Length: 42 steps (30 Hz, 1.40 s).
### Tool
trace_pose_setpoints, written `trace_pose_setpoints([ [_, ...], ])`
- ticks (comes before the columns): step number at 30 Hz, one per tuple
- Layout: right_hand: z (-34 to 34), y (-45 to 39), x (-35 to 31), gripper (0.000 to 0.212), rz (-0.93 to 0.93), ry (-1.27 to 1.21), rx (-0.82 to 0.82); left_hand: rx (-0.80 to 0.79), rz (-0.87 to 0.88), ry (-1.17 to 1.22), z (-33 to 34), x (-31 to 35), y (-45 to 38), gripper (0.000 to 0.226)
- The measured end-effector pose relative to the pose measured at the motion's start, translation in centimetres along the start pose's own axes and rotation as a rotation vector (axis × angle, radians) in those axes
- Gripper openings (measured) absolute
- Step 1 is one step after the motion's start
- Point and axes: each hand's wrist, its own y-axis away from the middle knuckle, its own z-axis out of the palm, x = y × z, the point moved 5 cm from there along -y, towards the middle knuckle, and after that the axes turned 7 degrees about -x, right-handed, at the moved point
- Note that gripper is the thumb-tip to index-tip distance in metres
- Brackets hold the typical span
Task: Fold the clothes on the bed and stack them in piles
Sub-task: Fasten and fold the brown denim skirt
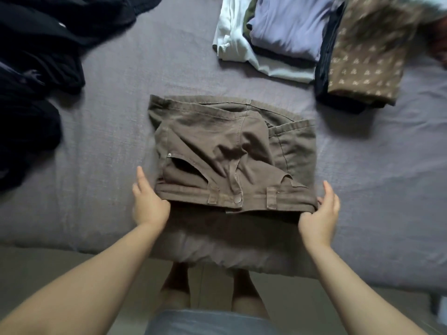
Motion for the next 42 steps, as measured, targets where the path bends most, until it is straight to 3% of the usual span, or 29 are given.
trace_pose_setpoints([
  [3,-1.5,-0.4,-0.5,0.073,0.183,-0.13,0.074,-0.131,-0.172,0.674,0.3,1.0,-0.4,0.061],
  [6,-2.9,-1.0,-1.0,0.063,0.355,-0.226,0.058,-0.121,-0.127,0.914,-1.8,4.0,0.1,0.04],
  [8,-4.7,-1.9,-2.8,0.058,0.333,-0.236,0.044,-0.014,-0.034,0.748,-5.2,6.3,0.2,0.039],
  [10,-7.2,-3.0,-6.1,0.055,0.18,-0.14,0.008,0.06,0.185,0.458,-9.0,9.1,0.5,0.036],
  [13,-11.4,-4.9,-12.0,0.05,-0.09,0.048,-0.037,-0.008,0.555,0.089,-13.5,14.7,1.8,0.035],
  [15,-14.1,-5.8,-15.4,0.046,-0.136,0.108,-0.087,-0.014,0.63,-0.026,-16.5,17.6,2.6,0.039],
  [19,-17.9,-5.5,-20.8,0.049,-0.154,0.096,-0.247,0.096,0.389,0.425,-22.2,20.5,2.5,0.038],
  [22,-20.5,-4.2,-22.9,0.054,-0.194,0.193,-0.303,-0.002,0.404,0.631,-23.8,23.0,3.2,0.047],
  [24,-20.8,-2.6,-23.3,0.057,-0.212,0.286,-0.42,0.013,0.412,0.749,-25.3,24.5,4.0,0.049],
  [27,-19.3,0.5,-22.2,0.059,-0.239,0.405,-0.601,0.086,0.501,0.697,-26.8,26.9,5.5,0.048],
  [31,-16.1,2.9,-17.9,0.047,-0.156,0.559,-0.79,-0.047,0.56,0.718,-25.4,29.8,8.8,0.04],
  [33,-15.5,3.6,-17.0,0.038,-0.168,0.655,-0.8,-0.122,0.617,0.668,-24.4,30.4,10.7,0.036],
  [35,-15.9,4.2,-18.9,0.048,-0.305,0.597,-0.699,-0.164,0.718,0.504,-23.6,31.1,12.7,0.035],
  [38,-18.2,5.6,-25.4,0.07,-0.622,0.226,-0.486,-0.175,0.79,0.273,-22.6,32.0,15.3,0.041],
  [40,-19.6,7.0,-30.2,0.081,-0.835,0.123,-0.443,-0.224,0.819,0.192,-22.6,32.7,16.9,0.043],
  [42,-20.2,8.5,-34.1,0.093,-0.986,0.174,-0.475,-0.287,0.897,0.164,-23.4,33.9,18.6,0.038],
])
